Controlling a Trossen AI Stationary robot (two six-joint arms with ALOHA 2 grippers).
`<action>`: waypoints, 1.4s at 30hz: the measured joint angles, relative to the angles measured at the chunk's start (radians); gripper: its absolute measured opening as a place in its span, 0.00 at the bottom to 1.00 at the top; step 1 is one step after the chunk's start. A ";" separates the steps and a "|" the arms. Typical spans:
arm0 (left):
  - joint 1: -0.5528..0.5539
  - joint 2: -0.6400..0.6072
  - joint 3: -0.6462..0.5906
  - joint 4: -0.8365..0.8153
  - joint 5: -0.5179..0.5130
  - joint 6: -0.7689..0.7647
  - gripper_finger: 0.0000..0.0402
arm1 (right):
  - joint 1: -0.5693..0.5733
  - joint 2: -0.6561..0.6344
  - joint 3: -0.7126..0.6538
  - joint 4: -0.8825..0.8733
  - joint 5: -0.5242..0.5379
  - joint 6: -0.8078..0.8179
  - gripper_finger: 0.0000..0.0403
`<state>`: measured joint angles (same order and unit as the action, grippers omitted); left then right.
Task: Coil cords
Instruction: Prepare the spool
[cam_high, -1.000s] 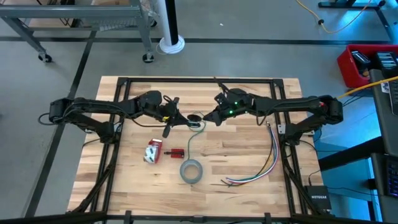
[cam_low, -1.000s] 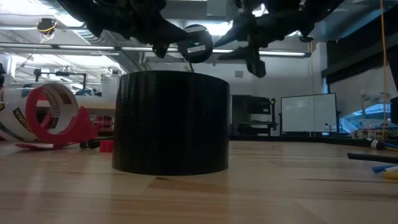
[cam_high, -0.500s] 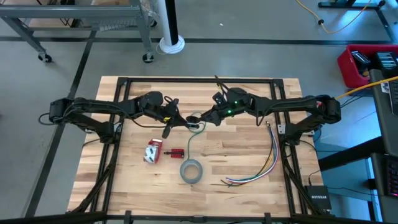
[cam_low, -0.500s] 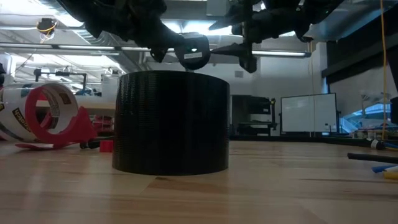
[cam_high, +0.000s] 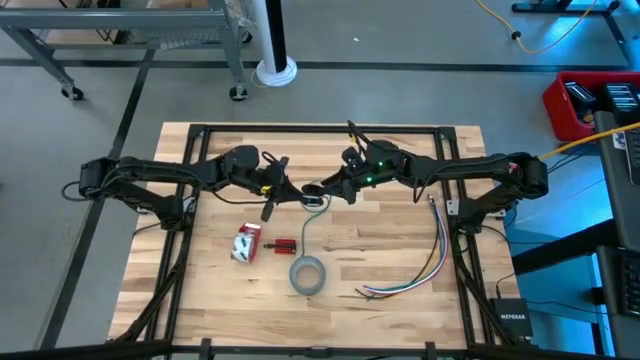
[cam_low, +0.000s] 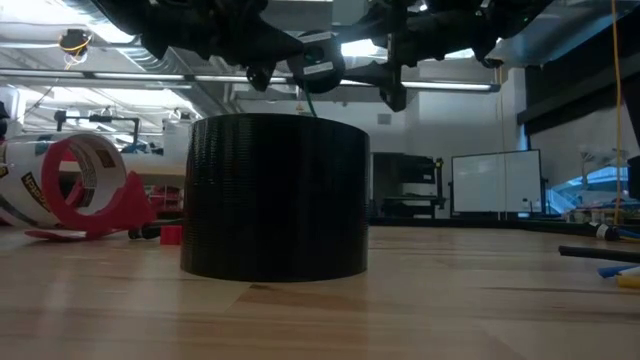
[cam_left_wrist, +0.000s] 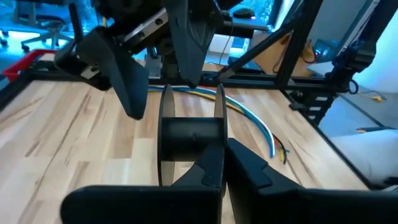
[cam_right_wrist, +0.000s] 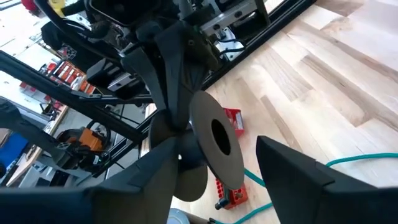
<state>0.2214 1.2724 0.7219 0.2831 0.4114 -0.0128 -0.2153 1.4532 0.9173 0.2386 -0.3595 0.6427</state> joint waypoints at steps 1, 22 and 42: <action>0.000 0.000 0.000 -0.002 0.000 -0.003 0.00 | 0.000 0.000 0.000 0.000 0.000 -0.001 0.53; 0.001 -0.004 0.000 0.002 -0.032 -0.075 0.02 | -0.002 0.076 -0.003 0.095 -0.114 -0.048 0.02; 0.001 -0.016 0.001 0.000 -0.574 0.139 0.36 | -0.001 0.076 0.000 0.101 0.226 -0.047 0.01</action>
<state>0.2222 1.2560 0.7227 0.2835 -0.1622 0.1262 -0.2167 1.5288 0.9169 0.3395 -0.1338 0.5957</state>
